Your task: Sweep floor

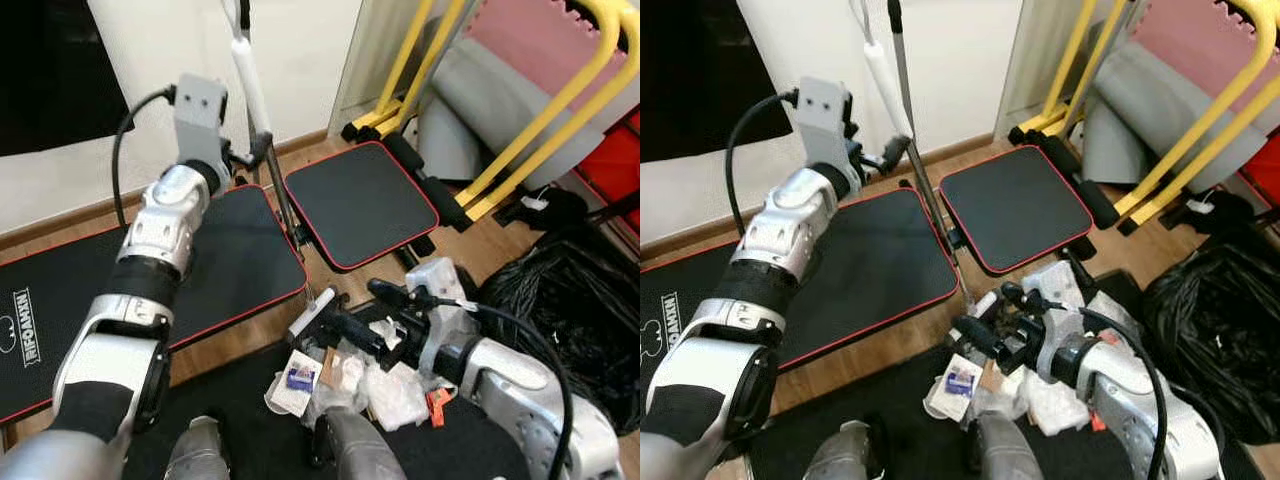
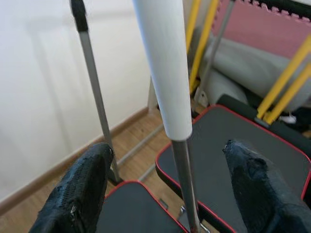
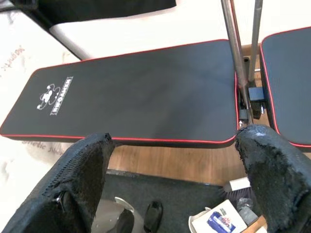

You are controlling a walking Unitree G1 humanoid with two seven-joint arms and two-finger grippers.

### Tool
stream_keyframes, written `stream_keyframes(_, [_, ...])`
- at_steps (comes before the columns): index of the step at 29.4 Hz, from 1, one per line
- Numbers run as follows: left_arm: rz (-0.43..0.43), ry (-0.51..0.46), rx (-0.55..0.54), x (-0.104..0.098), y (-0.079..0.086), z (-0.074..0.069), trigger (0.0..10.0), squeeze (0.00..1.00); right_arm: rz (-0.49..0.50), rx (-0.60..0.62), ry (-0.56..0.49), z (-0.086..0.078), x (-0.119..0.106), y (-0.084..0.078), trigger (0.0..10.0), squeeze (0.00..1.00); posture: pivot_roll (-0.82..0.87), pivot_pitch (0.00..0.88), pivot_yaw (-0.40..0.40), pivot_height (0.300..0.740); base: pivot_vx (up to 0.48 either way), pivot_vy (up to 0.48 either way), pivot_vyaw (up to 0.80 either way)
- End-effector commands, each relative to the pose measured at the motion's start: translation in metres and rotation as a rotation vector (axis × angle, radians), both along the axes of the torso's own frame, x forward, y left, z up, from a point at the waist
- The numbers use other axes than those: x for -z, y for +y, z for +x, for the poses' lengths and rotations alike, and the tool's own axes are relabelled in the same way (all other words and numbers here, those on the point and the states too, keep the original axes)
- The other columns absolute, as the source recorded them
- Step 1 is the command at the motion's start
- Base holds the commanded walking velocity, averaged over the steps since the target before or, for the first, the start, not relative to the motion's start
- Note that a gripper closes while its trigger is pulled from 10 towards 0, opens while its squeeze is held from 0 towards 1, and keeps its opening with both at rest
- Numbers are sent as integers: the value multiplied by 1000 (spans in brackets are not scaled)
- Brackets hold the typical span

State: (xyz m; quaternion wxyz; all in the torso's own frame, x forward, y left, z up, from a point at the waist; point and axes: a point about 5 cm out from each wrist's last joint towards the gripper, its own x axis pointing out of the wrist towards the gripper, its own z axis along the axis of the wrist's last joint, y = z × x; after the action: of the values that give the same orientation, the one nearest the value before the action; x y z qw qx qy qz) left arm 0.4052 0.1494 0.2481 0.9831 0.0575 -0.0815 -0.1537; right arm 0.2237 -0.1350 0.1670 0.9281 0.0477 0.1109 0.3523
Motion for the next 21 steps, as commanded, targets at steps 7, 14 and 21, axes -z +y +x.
stream_keyframes(7, [67, 13, 281, 0, -23, 1, 10000, 345, 2, 30, 21, -8, -2, -7, 10000, 0, -202, 364, -165, 740, 0, 0, 0])
stream_keyframes(14, [59, -3, 285, -5, -31, 5, 10000, 0, 4, 40, 19, -15, -6, -9, 10000, 0, -229, 390, -162, 740, 0, 0, 0])
stream_keyframes(21, [86, -44, 224, -17, -33, 10, 10000, 0, 36, 42, 26, -29, -12, -8, 10000, 0, -248, 434, -157, 740, 0, 0, 0])
